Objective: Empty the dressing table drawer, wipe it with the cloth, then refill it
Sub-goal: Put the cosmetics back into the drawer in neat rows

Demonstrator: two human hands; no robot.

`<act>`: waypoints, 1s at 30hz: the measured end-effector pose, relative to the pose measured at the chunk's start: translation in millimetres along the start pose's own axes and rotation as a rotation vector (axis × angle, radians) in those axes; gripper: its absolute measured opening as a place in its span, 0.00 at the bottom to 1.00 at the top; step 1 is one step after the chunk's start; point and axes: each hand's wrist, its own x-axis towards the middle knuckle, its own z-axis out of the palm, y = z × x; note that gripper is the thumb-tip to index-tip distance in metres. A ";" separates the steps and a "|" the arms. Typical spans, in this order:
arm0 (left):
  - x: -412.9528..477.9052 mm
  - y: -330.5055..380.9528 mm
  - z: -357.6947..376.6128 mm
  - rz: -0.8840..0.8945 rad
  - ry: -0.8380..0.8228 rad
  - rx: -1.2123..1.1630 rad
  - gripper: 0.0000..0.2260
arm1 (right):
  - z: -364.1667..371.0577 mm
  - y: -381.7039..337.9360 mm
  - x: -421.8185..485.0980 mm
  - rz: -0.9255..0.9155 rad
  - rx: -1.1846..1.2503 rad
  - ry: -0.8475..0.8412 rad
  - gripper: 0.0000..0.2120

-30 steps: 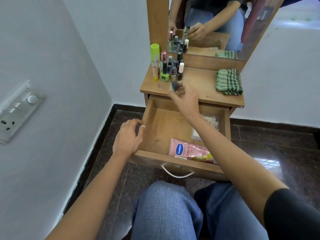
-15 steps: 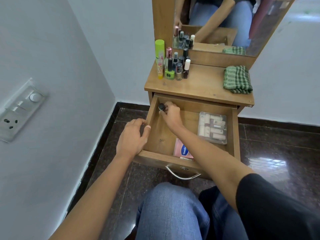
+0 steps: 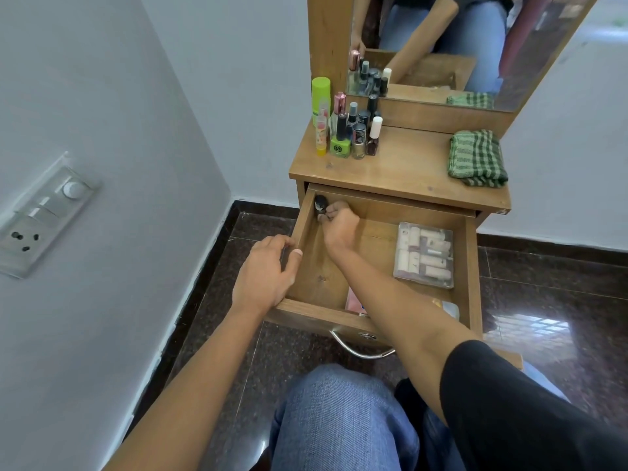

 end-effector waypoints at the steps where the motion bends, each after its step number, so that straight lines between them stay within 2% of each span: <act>1: 0.0 -0.1 -0.1 0.000 -0.001 0.000 0.14 | 0.5 0.2 0.1 0.004 -0.002 0.002 0.06; 16: -0.9 2.8 -3.7 -0.004 -0.017 -0.012 0.15 | -19.3 -3.2 -6.8 -0.007 -0.063 -0.060 0.07; 18: -1.0 3.6 -4.5 -0.004 -0.018 -0.010 0.15 | -33.5 -5.5 -14.7 -0.078 -0.068 -0.060 0.07; 21: -0.9 5.0 -5.1 -0.009 -0.024 0.000 0.15 | -61.8 -17.4 -25.8 -0.398 -0.138 -0.014 0.05; 24: -1.2 5.7 -5.5 -0.010 -0.019 0.000 0.15 | -89.6 -44.8 -16.1 -0.704 -0.194 0.216 0.05; 27: -2.3 6.6 -6.5 -0.022 -0.020 -0.001 0.16 | -109.1 -76.9 9.3 -0.683 -0.282 0.333 0.14; 30: -2.9 7.6 -7.2 -0.021 -0.024 -0.006 0.15 | -116.1 -91.1 26.4 -0.625 -0.480 0.270 0.22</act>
